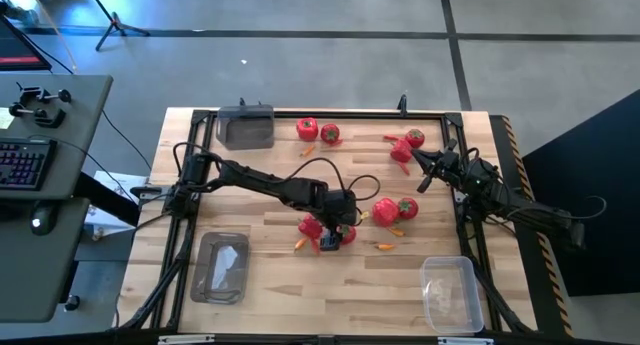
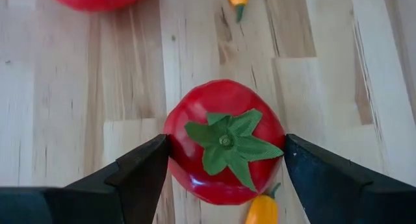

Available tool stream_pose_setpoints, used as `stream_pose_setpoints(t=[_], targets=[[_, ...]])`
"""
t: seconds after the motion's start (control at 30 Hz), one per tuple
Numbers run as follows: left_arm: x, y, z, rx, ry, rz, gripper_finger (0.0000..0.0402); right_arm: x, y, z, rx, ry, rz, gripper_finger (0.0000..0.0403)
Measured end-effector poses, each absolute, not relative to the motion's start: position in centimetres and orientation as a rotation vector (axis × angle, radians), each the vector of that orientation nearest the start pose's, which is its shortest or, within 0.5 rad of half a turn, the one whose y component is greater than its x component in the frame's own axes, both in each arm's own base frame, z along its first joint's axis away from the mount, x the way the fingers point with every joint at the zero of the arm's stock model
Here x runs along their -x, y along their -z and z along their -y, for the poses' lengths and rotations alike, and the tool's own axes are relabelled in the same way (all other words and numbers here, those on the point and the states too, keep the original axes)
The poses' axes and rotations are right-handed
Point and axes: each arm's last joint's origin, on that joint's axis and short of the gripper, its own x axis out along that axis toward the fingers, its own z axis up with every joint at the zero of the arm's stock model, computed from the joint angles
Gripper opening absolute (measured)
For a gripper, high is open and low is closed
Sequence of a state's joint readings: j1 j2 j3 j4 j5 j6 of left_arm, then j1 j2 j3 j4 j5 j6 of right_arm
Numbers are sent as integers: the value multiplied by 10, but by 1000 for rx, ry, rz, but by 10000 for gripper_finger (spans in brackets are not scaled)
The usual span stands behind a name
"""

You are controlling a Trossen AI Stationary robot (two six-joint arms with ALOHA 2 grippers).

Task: Sort produce into baskets
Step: Put the red tomato into the top black bin

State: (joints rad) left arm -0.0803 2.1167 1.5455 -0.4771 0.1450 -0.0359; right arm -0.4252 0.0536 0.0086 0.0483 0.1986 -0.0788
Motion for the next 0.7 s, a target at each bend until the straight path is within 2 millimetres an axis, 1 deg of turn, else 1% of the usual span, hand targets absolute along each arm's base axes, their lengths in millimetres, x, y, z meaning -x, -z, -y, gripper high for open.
stream_pose_setpoints(t=[0.13,0.47,0.7], targets=[[-442,-163,39,58,186,-1052,273,-89,-167,46,77,623,-20,0],[-441,-162,39,29,200,-1067,210,-89,-167,46,77,624,-20,0],[-439,-164,37,24,200,-1075,195,-89,-167,46,77,623,-19,0]])
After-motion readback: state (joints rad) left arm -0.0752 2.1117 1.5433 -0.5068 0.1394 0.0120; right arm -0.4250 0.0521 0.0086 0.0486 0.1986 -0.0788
